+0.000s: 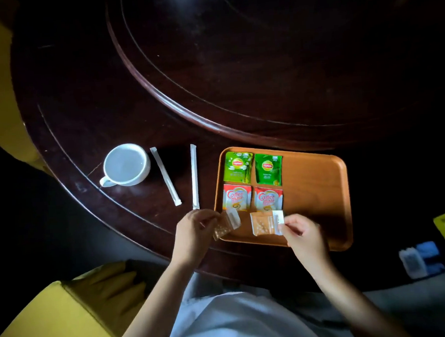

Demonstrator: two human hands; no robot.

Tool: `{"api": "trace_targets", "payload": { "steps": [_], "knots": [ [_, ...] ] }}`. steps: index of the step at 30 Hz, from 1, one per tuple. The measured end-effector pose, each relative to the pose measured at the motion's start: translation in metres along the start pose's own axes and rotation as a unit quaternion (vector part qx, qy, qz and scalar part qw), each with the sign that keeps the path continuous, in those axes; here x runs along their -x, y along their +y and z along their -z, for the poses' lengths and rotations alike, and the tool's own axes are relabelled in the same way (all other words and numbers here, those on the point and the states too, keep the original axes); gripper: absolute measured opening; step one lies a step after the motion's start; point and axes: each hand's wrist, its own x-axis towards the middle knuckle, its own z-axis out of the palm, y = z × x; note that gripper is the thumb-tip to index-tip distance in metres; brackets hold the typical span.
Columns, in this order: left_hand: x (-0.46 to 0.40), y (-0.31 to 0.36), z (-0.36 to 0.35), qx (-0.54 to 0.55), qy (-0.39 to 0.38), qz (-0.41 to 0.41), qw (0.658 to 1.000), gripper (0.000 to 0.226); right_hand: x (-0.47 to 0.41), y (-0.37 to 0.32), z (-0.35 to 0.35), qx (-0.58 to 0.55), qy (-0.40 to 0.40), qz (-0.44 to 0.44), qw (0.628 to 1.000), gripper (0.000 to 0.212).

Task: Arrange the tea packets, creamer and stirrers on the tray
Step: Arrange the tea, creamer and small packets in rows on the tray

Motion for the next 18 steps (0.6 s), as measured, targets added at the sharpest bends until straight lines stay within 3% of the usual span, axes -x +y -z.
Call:
{"api": "trace_targets", "payload": {
  "steps": [3,7,13,16,18],
  "knots": [
    [0.0,0.009,-0.017,-0.042,-0.037,-0.066,0.996,0.019,0.004,0.012,0.004,0.019,0.018,-0.007,1.0,0.019],
    [-0.001,0.006,-0.028,-0.105,-0.065,-0.09,0.988,0.019,0.006,0.02,0.004,0.082,0.03,-0.008,0.996,0.008],
    [0.012,-0.002,-0.026,-0.245,0.031,-0.166,0.955,0.032,0.009,0.018,0.008,0.177,0.034,0.005,0.984,0.01],
    [0.029,-0.002,-0.029,-0.321,0.021,-0.226,0.92,0.037,0.012,0.014,0.01,0.272,0.093,0.125,0.95,0.017],
    [0.041,-0.002,-0.035,-0.348,-0.007,-0.254,0.902,0.041,0.016,0.014,0.009,0.303,0.076,0.222,0.924,0.025]
  ]
}}
